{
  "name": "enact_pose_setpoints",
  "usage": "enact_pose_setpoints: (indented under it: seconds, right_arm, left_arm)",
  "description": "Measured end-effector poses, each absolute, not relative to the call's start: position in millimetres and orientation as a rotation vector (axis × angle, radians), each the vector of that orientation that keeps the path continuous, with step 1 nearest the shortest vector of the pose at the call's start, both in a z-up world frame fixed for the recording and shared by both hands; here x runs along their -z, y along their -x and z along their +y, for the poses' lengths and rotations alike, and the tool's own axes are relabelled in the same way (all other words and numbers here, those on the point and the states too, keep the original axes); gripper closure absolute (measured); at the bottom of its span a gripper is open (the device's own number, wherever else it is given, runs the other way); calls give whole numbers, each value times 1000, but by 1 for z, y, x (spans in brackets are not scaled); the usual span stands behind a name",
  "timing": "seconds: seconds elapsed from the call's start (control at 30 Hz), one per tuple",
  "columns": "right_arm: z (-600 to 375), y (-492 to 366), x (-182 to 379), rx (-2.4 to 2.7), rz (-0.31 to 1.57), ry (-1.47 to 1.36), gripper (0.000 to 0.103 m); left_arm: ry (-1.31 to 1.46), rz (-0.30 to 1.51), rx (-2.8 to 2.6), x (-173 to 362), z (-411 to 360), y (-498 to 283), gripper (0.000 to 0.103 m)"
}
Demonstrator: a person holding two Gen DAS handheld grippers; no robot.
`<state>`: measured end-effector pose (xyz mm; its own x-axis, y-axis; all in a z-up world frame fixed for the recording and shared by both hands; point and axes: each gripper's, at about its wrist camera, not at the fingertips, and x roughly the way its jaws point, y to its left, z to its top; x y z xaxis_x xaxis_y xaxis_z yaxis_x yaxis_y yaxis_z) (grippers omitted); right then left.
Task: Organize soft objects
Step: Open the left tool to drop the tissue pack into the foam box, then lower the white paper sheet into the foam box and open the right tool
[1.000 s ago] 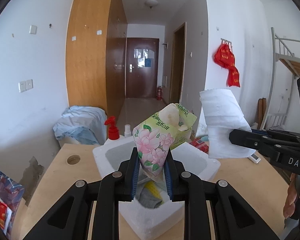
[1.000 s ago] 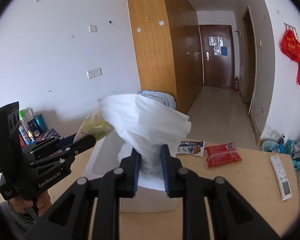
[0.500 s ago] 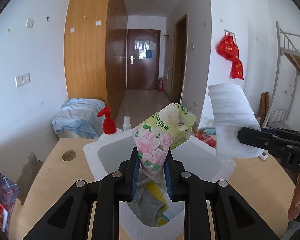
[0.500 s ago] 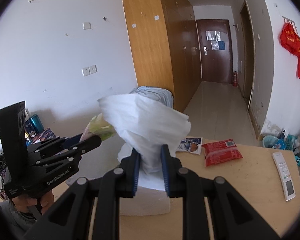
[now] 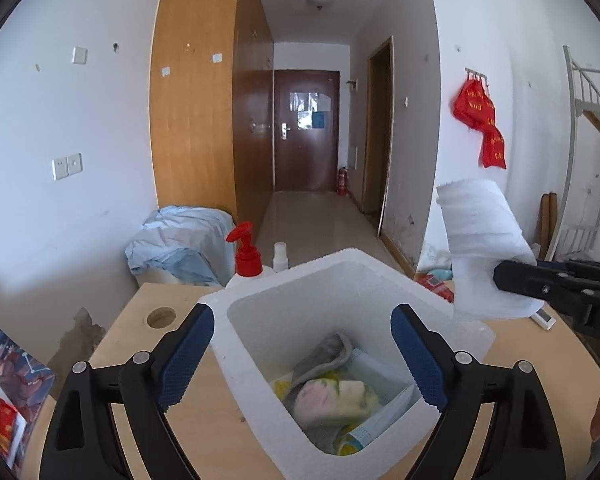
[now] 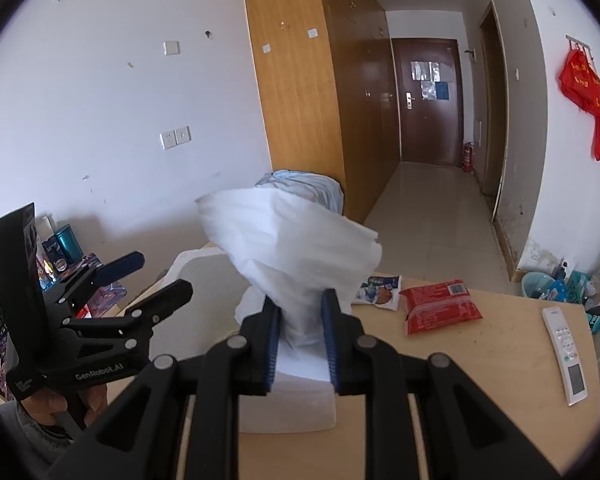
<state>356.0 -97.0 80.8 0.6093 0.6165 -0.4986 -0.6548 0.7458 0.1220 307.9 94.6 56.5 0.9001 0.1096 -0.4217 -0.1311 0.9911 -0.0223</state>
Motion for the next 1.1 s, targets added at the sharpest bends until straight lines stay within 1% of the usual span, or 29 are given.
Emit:
enact_pose_setpoints:
  seconds: [1.1]
  right_arm:
    - [-55, -375, -66, -777, 599, 129, 79]
  left_arm:
    - [64, 399, -174, -60, 109, -286, 12]
